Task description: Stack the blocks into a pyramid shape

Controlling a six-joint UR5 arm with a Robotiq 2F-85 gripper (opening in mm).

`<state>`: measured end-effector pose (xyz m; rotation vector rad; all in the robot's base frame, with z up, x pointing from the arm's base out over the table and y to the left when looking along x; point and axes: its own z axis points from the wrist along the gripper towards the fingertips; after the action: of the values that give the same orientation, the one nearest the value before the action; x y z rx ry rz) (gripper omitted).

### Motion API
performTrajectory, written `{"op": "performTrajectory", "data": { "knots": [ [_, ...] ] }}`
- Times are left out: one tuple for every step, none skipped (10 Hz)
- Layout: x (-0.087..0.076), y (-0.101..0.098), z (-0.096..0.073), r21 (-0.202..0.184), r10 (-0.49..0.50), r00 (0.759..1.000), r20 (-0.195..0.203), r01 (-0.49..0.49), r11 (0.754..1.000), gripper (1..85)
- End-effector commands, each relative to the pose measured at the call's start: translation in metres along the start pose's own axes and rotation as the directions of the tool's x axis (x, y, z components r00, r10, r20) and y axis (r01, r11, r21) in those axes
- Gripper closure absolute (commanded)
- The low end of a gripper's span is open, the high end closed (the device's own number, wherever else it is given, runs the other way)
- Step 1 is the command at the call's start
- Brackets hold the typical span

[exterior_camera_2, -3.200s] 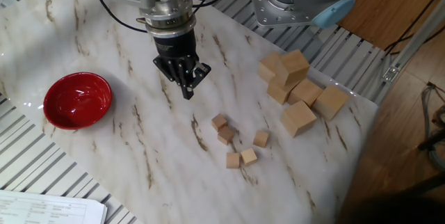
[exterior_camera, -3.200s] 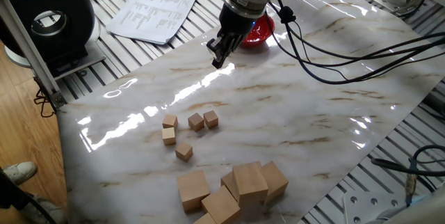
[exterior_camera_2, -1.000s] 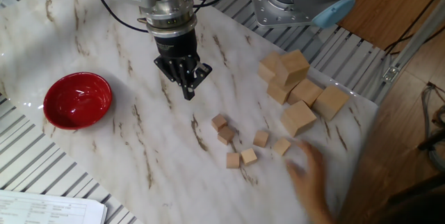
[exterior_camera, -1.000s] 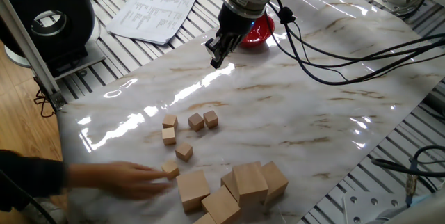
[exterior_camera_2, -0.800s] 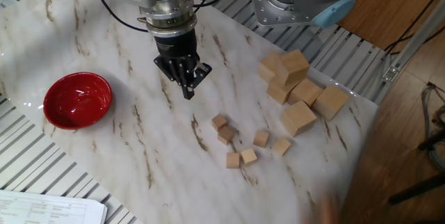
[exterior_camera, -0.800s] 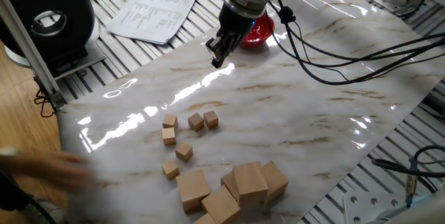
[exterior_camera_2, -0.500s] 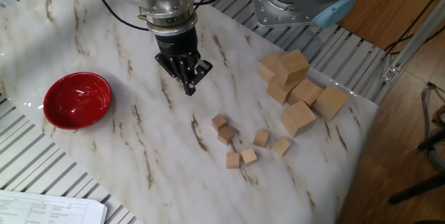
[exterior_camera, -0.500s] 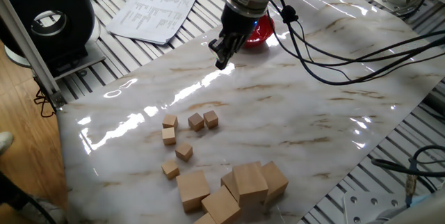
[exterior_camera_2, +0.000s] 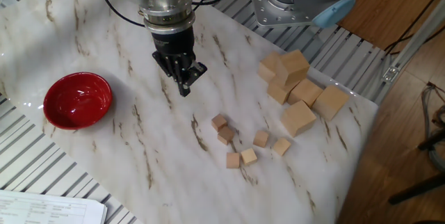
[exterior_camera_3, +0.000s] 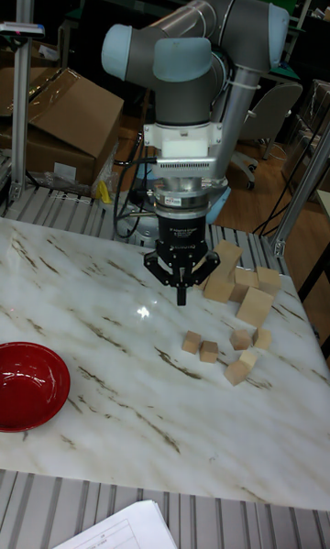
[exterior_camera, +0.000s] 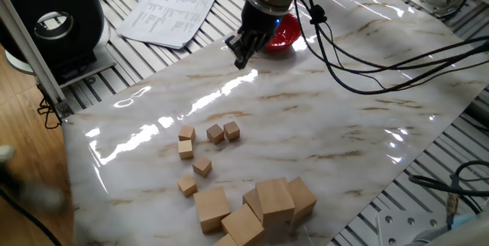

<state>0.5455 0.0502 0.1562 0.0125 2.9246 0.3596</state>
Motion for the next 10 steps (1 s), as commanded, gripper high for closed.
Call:
{"op": "performTrajectory", "data": {
  "knots": [
    [-0.026,-0.006,-0.015,0.043,0.018,0.996,0.086,-0.022,0.999,85.0],
    [-0.039,-0.012,-0.023,0.077,-0.008,0.993,0.118,-0.001,0.997,85.0],
    [-0.047,-0.017,-0.031,0.109,-0.045,0.989,0.137,0.03,0.994,85.0],
    [-0.064,-0.031,-0.045,0.195,-0.087,0.981,0.176,0.052,0.98,85.0],
    [-0.076,-0.033,-0.055,0.24,-0.139,0.975,0.174,0.095,0.966,85.0],
    [-0.103,-0.038,-0.067,0.297,-0.183,0.959,0.219,0.113,0.948,85.0],
    [-0.118,-0.046,-0.076,0.347,-0.187,0.955,0.231,0.099,0.933,85.0],
    [-0.118,-0.045,-0.08,0.348,-0.12,0.965,0.235,0.032,0.937,85.0],
    [-0.119,-0.043,-0.091,0.364,-0.036,0.972,0.232,-0.053,0.93,85.0],
    [-0.123,-0.024,-0.097,0.344,0.034,0.974,0.223,-0.112,0.932,85.0]
  ]
}}
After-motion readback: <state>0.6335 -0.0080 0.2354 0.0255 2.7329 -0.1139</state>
